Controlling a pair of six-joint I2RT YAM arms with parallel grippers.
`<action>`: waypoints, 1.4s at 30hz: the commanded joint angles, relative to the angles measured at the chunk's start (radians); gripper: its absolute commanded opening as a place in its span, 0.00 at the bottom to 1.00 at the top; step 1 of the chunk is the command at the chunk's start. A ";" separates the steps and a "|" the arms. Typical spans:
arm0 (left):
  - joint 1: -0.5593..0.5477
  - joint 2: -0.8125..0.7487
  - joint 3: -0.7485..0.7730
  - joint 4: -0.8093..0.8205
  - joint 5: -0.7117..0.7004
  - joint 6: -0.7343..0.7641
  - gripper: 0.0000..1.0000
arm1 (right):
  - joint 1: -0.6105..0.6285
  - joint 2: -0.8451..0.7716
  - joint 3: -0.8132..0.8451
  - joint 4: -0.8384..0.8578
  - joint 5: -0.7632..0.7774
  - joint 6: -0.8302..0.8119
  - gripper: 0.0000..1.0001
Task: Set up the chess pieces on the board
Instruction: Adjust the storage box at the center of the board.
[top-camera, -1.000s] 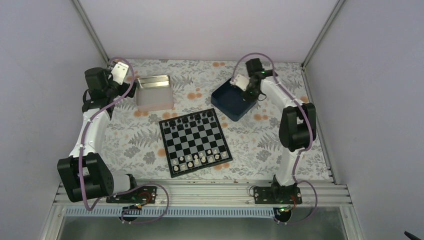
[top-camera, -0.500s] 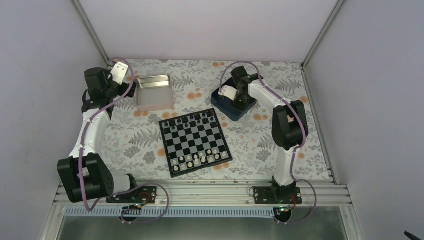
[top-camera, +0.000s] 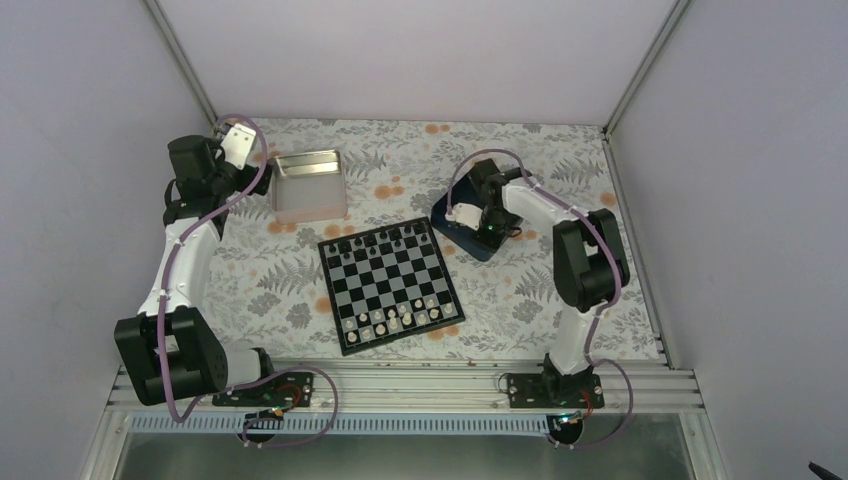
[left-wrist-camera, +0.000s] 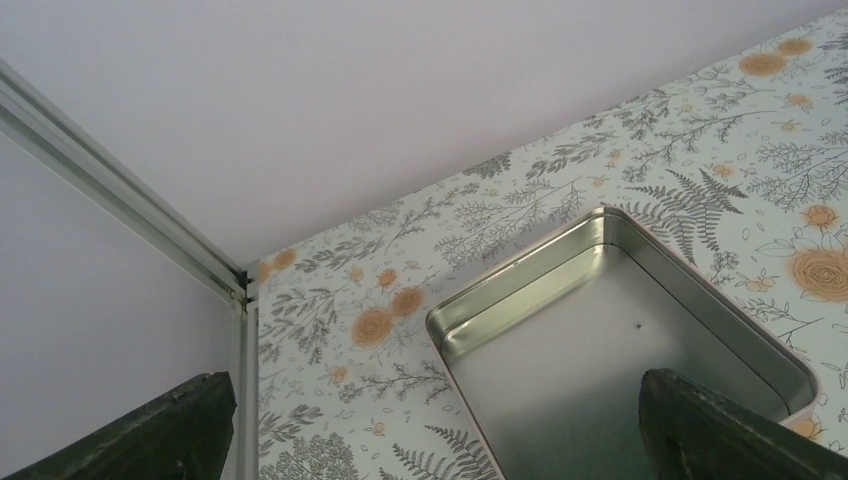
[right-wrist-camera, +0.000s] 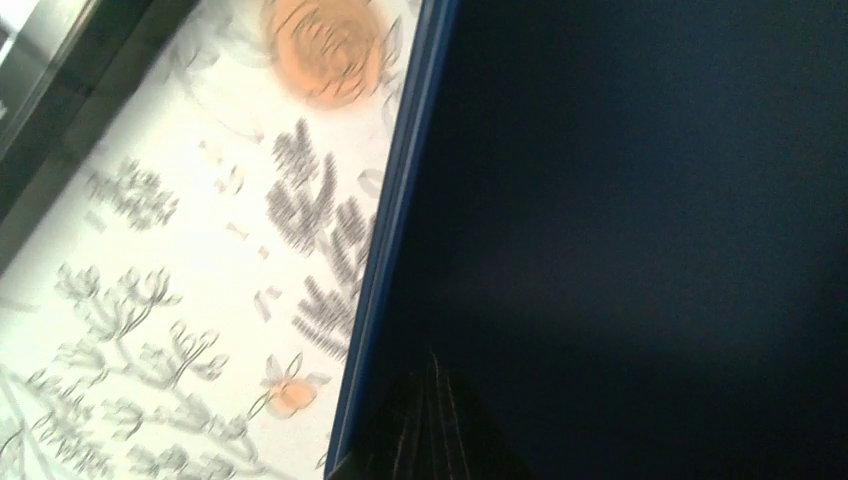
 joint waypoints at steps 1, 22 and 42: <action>0.004 -0.008 0.002 0.015 0.021 -0.009 1.00 | -0.004 -0.090 -0.079 -0.056 0.011 0.013 0.05; 0.004 0.001 0.009 0.009 0.033 -0.014 1.00 | -0.404 -0.295 -0.295 -0.026 0.228 -0.118 0.04; 0.004 -0.010 -0.002 0.021 0.023 -0.010 1.00 | -0.440 -0.042 0.034 0.016 -0.021 -0.121 0.33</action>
